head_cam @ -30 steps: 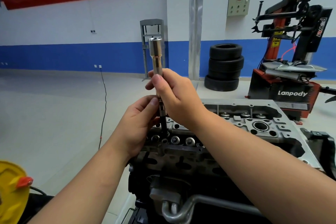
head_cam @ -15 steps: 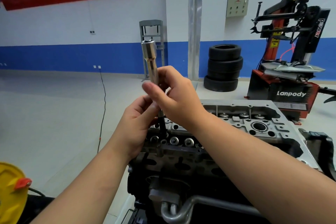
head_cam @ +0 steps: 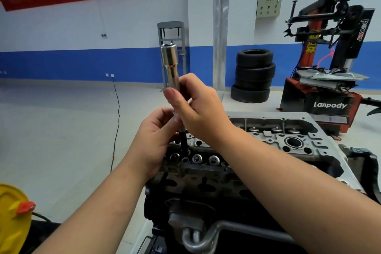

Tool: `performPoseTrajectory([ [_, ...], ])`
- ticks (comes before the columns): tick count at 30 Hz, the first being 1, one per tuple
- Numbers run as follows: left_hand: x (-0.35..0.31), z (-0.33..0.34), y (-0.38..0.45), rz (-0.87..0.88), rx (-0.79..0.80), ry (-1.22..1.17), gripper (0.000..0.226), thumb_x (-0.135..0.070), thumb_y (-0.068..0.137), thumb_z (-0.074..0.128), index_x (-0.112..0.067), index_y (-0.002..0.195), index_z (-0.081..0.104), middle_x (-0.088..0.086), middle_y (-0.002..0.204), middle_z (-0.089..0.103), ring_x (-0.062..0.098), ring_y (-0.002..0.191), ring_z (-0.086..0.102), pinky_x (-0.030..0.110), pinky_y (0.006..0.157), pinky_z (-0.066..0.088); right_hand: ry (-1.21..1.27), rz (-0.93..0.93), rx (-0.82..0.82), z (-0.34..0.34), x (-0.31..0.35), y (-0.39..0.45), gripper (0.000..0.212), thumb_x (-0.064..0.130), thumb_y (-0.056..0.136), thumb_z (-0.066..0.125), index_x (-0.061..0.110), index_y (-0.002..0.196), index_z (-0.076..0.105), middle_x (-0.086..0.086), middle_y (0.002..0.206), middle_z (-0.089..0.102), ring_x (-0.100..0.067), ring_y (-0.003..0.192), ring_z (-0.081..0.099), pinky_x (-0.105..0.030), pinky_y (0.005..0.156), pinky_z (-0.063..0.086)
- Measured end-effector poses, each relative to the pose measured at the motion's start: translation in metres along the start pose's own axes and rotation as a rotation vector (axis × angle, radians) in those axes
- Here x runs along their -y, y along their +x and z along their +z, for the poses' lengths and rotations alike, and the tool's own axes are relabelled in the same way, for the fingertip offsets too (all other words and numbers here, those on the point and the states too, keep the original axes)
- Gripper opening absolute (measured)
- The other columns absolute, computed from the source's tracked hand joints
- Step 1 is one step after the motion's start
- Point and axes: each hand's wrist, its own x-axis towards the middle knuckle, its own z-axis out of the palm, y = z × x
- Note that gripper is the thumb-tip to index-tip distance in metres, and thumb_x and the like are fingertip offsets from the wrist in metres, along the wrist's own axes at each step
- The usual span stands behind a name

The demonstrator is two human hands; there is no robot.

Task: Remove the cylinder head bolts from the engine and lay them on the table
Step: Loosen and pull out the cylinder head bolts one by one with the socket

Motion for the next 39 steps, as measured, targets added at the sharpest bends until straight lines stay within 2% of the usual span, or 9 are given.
performPoseTrajectory([
  [6, 0.001, 0.000, 0.001, -0.032, 0.052, 0.001, 0.035, -0.043, 0.093, 0.053, -0.014, 0.100, 0.071, 0.003, 0.090, 0.077, 0.014, 0.084, 0.073, 0.025, 0.075, 0.057, 0.045, 0.060, 0.020, 0.000, -0.002, 0.001, 0.032, 0.032, 0.103, 0.041, 0.006, 0.104, 0.061, 0.001, 0.085, 0.068, -0.001, 0.067, 0.057, -0.022, 0.064, 0.043],
  [10, 0.000, 0.001, 0.000, 0.001, 0.017, 0.014, 0.038, -0.038, 0.091, 0.062, -0.006, 0.110, 0.070, 0.005, 0.090, 0.076, 0.016, 0.083, 0.072, 0.028, 0.075, 0.057, 0.028, 0.024, -0.021, 0.000, -0.001, 0.000, 0.028, 0.037, 0.095, 0.064, 0.011, 0.094, 0.055, -0.002, 0.074, 0.060, -0.015, 0.064, 0.057, -0.036, 0.061, 0.048],
  [13, -0.002, 0.003, -0.001, 0.007, 0.000, 0.016, 0.044, -0.041, 0.087, 0.063, -0.004, 0.111, 0.067, 0.006, 0.091, 0.074, 0.016, 0.084, 0.072, 0.033, 0.079, 0.056, 0.020, 0.021, -0.031, 0.001, -0.002, 0.000, 0.025, 0.032, 0.099, 0.059, 0.007, 0.093, 0.058, -0.004, 0.074, 0.062, -0.018, 0.066, 0.058, -0.038, 0.061, 0.048],
  [18, -0.001, 0.001, -0.001, -0.031, 0.055, -0.027, 0.038, -0.041, 0.091, 0.052, -0.008, 0.103, 0.069, 0.003, 0.089, 0.077, 0.014, 0.083, 0.073, 0.025, 0.074, 0.057, 0.045, 0.070, 0.030, 0.001, -0.003, 0.002, 0.028, 0.030, 0.104, 0.045, 0.008, 0.104, 0.063, 0.007, 0.084, 0.067, 0.001, 0.068, 0.058, -0.016, 0.063, 0.042],
  [24, -0.002, 0.006, -0.001, 0.033, -0.051, 0.081, 0.049, -0.042, 0.086, 0.068, -0.002, 0.113, 0.068, 0.009, 0.093, 0.075, 0.016, 0.083, 0.073, 0.040, 0.082, 0.054, 0.021, 0.021, -0.040, 0.001, -0.003, 0.001, 0.025, 0.034, 0.095, 0.064, 0.010, 0.092, 0.059, -0.005, 0.073, 0.061, -0.019, 0.066, 0.058, -0.042, 0.063, 0.049],
  [30, -0.001, 0.002, 0.000, -0.028, 0.047, 0.089, 0.037, -0.045, 0.103, 0.052, -0.013, 0.104, 0.071, 0.001, 0.092, 0.078, 0.015, 0.089, 0.074, 0.028, 0.080, 0.057, 0.047, 0.091, 0.032, 0.001, -0.005, 0.002, 0.031, 0.035, 0.103, 0.045, 0.011, 0.105, 0.064, 0.006, 0.089, 0.072, 0.000, 0.071, 0.063, -0.019, 0.065, 0.049],
  [33, -0.003, 0.004, -0.002, -0.008, -0.019, 0.069, 0.042, -0.043, 0.091, 0.060, -0.006, 0.108, 0.070, 0.010, 0.091, 0.076, 0.019, 0.086, 0.074, 0.036, 0.081, 0.057, 0.047, 0.044, -0.010, 0.000, -0.002, 0.002, 0.029, 0.038, 0.098, 0.057, 0.011, 0.104, 0.064, 0.002, 0.084, 0.068, -0.010, 0.071, 0.063, -0.033, 0.067, 0.053],
  [36, -0.005, 0.009, -0.002, 0.009, -0.100, 0.070, 0.050, -0.042, 0.083, 0.070, -0.001, 0.111, 0.065, 0.025, 0.097, 0.071, 0.029, 0.088, 0.070, 0.056, 0.088, 0.053, 0.057, 0.058, -0.034, 0.000, -0.001, 0.002, 0.025, 0.033, 0.091, 0.072, 0.011, 0.096, 0.061, 0.000, 0.076, 0.063, -0.023, 0.064, 0.061, -0.046, 0.062, 0.052],
  [39, -0.004, 0.007, 0.000, -0.003, -0.088, 0.065, 0.039, -0.042, 0.084, 0.067, -0.008, 0.105, 0.067, 0.011, 0.090, 0.073, 0.021, 0.083, 0.072, 0.042, 0.080, 0.055, 0.032, 0.075, -0.009, 0.000, -0.003, 0.003, 0.021, 0.028, 0.098, 0.062, 0.008, 0.093, 0.062, -0.006, 0.077, 0.067, -0.022, 0.066, 0.063, -0.044, 0.063, 0.053],
])
